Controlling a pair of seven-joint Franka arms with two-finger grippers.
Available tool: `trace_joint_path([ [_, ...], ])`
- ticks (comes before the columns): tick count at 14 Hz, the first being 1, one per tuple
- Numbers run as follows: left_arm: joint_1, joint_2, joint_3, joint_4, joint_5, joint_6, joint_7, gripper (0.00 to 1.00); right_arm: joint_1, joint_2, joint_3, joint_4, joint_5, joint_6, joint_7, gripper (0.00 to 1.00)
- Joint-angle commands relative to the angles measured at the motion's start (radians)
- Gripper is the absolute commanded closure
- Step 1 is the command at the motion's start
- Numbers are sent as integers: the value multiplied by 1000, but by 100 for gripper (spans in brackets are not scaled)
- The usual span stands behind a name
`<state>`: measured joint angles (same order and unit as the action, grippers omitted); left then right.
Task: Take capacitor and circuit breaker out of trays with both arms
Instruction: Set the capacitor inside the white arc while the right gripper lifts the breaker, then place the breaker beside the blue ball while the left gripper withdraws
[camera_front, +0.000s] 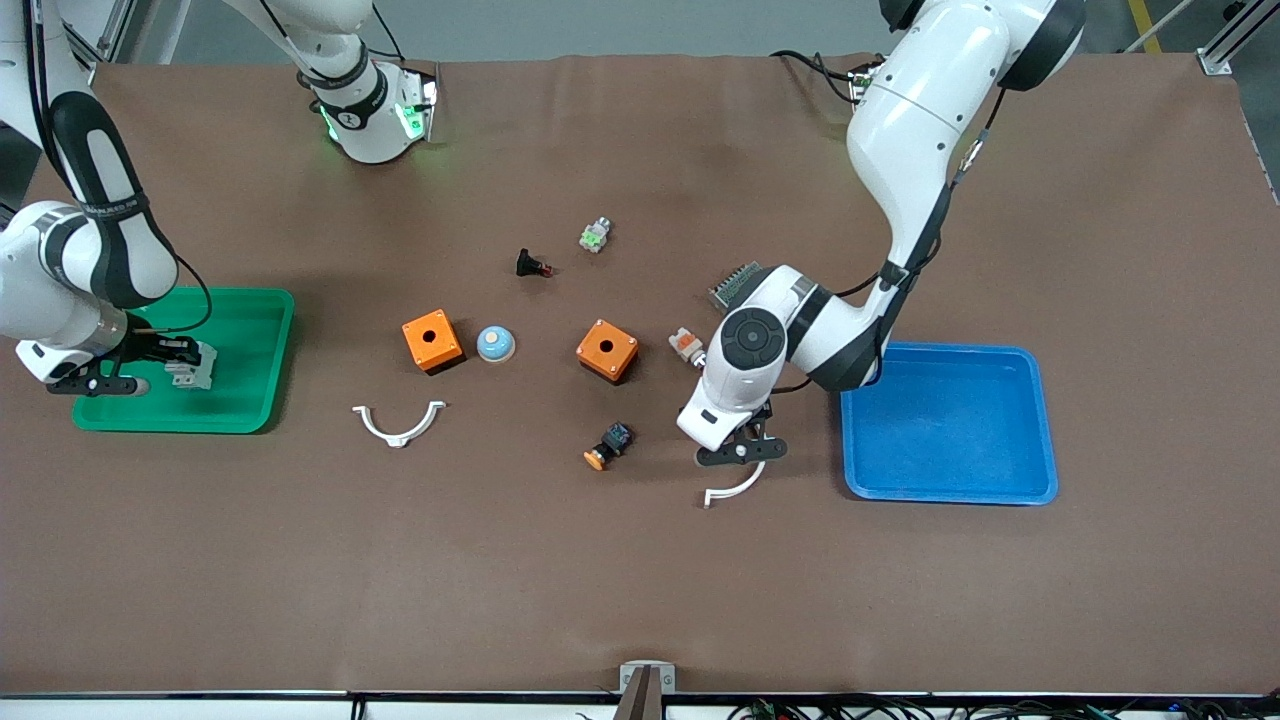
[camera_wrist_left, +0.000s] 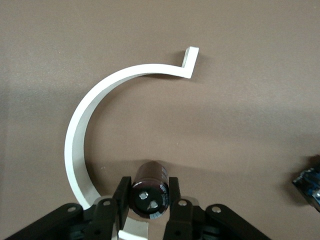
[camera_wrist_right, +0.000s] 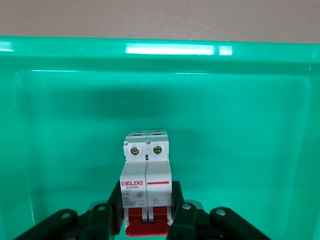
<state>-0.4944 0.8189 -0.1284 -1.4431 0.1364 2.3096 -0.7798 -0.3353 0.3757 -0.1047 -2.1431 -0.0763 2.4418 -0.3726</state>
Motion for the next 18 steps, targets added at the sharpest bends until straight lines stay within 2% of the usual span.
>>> trace_joint_path([
  [1,-1,15,13,26,22,19,-4,59,-2,-11,14,-6,21,-6,-17,72],
  [2,0,17,13,26,22,25,-7,35,11,-24,14,0,21,-27,-15,72],
  [3,2,11,13,26,23,27,-10,0,34,-47,14,20,21,-87,-9,72],
  [5,-1,-23,35,26,31,16,-12,0,96,-92,14,130,21,-291,3,72],
  [7,13,-94,50,26,29,-30,-10,0,183,-95,14,282,20,-522,116,72],
  [9,66,-182,58,26,32,-111,5,0,278,-93,14,376,20,-657,252,72],
  [11,131,-275,53,21,25,-183,72,0,382,-95,17,381,39,-694,398,72],
  [13,172,-360,58,21,32,-292,143,0,482,-86,16,379,139,-684,529,72],
  [16,269,-486,53,18,22,-458,352,0,565,-51,14,379,337,-626,566,72],
  [18,335,-559,50,15,11,-566,500,0,634,0,14,379,366,-528,653,72],
])
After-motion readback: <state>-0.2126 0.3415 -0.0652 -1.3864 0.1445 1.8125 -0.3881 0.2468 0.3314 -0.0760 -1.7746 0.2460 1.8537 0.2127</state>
